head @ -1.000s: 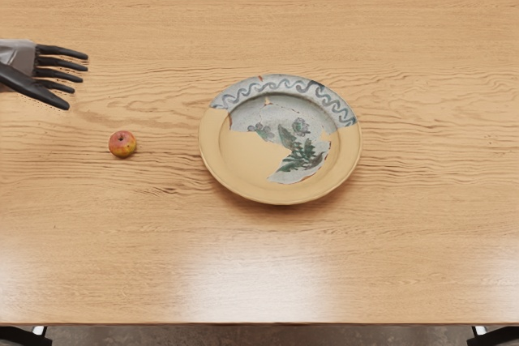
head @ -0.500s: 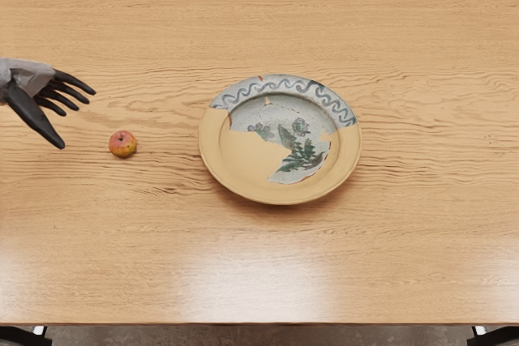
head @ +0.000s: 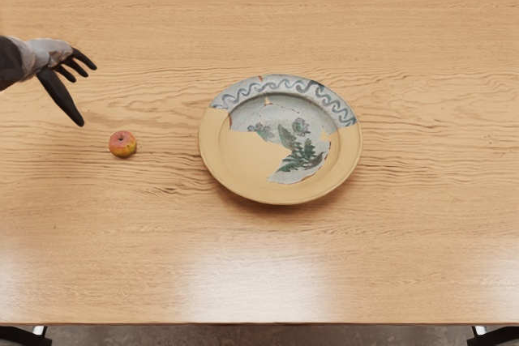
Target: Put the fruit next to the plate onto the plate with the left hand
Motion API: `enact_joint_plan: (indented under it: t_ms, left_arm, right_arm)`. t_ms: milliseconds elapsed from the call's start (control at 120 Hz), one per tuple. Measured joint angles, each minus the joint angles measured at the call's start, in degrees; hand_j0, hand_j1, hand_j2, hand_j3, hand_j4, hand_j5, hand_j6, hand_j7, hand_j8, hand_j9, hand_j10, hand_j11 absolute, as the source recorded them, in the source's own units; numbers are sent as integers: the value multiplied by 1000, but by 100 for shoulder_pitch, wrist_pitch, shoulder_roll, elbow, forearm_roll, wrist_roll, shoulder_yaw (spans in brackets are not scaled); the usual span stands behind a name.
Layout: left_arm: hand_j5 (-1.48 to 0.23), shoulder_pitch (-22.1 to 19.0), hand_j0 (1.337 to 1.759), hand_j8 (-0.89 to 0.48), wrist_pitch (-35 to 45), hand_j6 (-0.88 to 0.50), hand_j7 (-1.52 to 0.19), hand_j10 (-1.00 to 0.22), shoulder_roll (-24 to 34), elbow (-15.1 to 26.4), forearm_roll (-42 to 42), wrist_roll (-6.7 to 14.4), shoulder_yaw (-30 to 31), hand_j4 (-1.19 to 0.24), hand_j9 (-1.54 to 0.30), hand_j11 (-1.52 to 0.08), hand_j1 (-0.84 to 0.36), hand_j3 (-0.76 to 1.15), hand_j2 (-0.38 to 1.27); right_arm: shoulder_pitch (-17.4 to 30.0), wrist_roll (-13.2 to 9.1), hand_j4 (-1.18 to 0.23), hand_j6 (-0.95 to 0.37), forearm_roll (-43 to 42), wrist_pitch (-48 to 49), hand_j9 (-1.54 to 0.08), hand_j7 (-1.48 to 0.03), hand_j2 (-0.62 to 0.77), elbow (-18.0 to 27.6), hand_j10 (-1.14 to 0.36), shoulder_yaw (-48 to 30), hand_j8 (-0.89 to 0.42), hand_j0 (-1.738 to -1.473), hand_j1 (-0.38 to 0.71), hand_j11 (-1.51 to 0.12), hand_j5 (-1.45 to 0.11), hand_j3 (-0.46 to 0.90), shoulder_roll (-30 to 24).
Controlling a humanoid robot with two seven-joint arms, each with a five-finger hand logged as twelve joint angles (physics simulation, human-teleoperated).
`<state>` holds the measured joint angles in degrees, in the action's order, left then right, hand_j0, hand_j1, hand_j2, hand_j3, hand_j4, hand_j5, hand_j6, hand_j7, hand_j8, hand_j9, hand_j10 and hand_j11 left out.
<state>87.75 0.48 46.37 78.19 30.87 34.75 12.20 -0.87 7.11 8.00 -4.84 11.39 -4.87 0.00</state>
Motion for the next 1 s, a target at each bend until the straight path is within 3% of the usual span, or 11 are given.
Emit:
enact_joint_plan:
  t_ms: [133,400,725,1000]
  left_arm:
    - [-330,591,1658,-258,704,-258,-330,-257,-471,65,-487,18,825,-257,-329,-329,47,0,53]
    - [-328,715,1658,-255,1966,-255,-327,-254,-1319,166,-1092,24,1858,-254,-327,-327,49,0,52]
    - [-385,626,1658,-298,3099,-298,-385,-297,-2155,64,-1353,25,2648,-298,-385,-385,-5,0,61]
    - [-446,125,1658,-344,3246,-344,-445,-344,-2782,-507,-1377,25,2794,-344,-445,-445,-61,0,70]
  right_arm:
    - [-7,0,-35,-35,1,1,-45,-45,-7,3,-35,-4,-35,-1658,-307,-45,-45,0,0]
    - [-34,0,-35,-35,0,0,-45,-45,-7,0,-35,-5,-35,-1658,-307,-45,-45,0,0]
    - [-36,0,-35,-35,1,1,-45,-45,-7,3,-35,-5,-35,-1658,-307,-45,-45,0,0]
    - [-36,0,-35,-35,0,1,-45,-45,-7,-4,-35,-5,-35,-1658,-307,-45,-45,0,0]
